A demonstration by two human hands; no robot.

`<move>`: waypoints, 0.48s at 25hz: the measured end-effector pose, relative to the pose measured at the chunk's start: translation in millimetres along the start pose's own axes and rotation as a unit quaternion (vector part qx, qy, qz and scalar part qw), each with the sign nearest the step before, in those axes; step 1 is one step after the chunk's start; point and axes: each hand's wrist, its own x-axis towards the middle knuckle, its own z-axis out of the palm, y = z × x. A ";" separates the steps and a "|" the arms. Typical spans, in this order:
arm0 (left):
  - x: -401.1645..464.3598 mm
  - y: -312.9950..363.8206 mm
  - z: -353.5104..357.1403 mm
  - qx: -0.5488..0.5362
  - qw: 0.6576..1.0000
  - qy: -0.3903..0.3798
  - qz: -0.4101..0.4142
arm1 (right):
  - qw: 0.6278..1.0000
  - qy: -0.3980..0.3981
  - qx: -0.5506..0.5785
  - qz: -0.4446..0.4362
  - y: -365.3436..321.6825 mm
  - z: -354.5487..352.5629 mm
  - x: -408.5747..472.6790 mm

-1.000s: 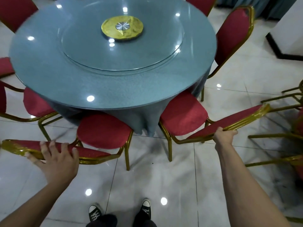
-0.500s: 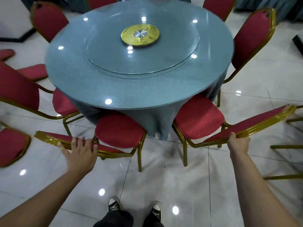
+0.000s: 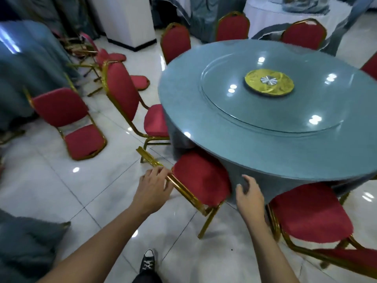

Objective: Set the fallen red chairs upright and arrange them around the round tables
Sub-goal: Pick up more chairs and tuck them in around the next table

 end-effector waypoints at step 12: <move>7.1 -240.1 -142.9 -0.079 0.986 0.123 -0.084 | 0.962 -0.148 -0.018 -0.230 -257.8 262.5 -37.4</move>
